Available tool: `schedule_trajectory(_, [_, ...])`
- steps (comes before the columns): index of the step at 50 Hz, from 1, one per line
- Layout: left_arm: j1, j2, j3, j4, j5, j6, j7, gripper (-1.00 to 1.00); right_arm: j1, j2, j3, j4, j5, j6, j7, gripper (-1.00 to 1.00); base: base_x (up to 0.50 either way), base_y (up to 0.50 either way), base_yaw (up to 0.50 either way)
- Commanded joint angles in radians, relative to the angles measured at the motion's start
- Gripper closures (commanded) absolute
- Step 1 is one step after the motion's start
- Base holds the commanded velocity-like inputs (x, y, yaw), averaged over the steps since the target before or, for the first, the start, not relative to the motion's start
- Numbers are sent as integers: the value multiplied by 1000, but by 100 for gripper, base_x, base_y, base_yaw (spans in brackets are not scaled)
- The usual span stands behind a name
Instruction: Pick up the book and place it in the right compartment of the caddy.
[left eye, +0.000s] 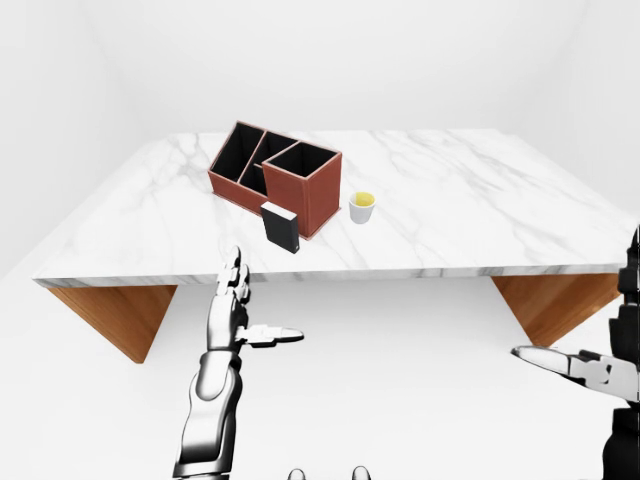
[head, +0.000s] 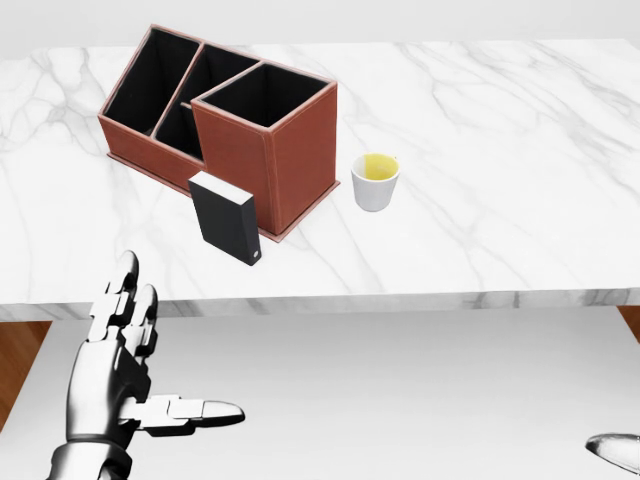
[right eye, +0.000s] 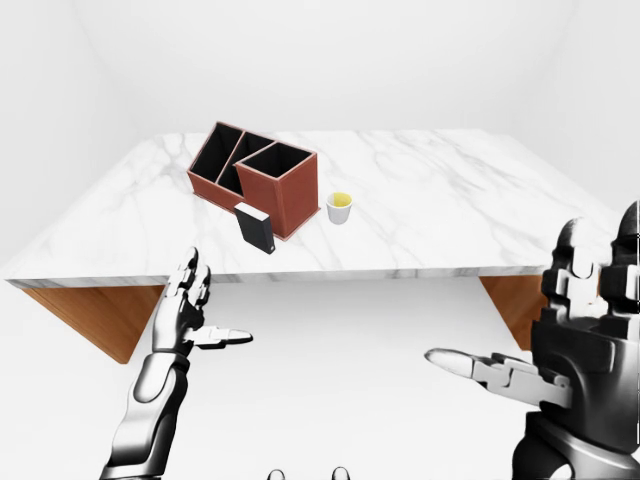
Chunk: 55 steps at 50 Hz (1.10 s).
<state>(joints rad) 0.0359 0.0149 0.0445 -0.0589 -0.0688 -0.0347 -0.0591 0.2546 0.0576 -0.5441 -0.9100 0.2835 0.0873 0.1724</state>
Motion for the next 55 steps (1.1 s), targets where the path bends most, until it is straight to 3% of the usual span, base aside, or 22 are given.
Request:
schedule_trajectory(1, [6, -1, -5, -7, 4, -1, -6, -100, 49, 26, -430, -130, 322, 0, 87, -100, 0, 0, 0])
schedule_trajectory(4, [5, -1, -5, -3, 4, -3, -7, -100, 74, 15, -539, -113, 431, 0, 100, -100, 0, 0, 0])
schedule_trajectory(12, [2, -1, -6, 2, 7, -7, -7, -100, 124, 13, -708, -28, 575, 0, 157, -100, 0, 0, 0])
schedule_trajectory(18, [5, -2, -8, -1, 8, -8, -8, -100, 186, -14, -921, 104, 770, 0, 213, -100, 0, 0, 0])
schedule_trajectory(23, [5, -2, -8, 0, 10, -11, -7, -100, 215, -31, -1018, 220, 877, 0, 253, -100, 0, 0, 0])
schedule_trajectory(31, [12, -3, -10, -11, 11, -6, -7, -100, 258, -60, -1027, 442, 1029, 0, 316, -100, 0, 0, 0])
schedule_trajectory(38, [4, -2, -9, 12, 13, -21, -6, -100, 270, -68, -1027, 542, 1017, 0, 379, -100, 0, 0, 0])
schedule_trajectory(43, [12, -3, -12, -8, 14, -8, -5, -100, 283, -79, -1027, 599, 1011, 0, 408, -100, 0, 0, 0])
schedule_trajectory(55, [13, -3, -13, -8, 15, -13, -7, -100, 279, -70, -1027, 640, 968, 0, 456, -100, 0, 0, 0])
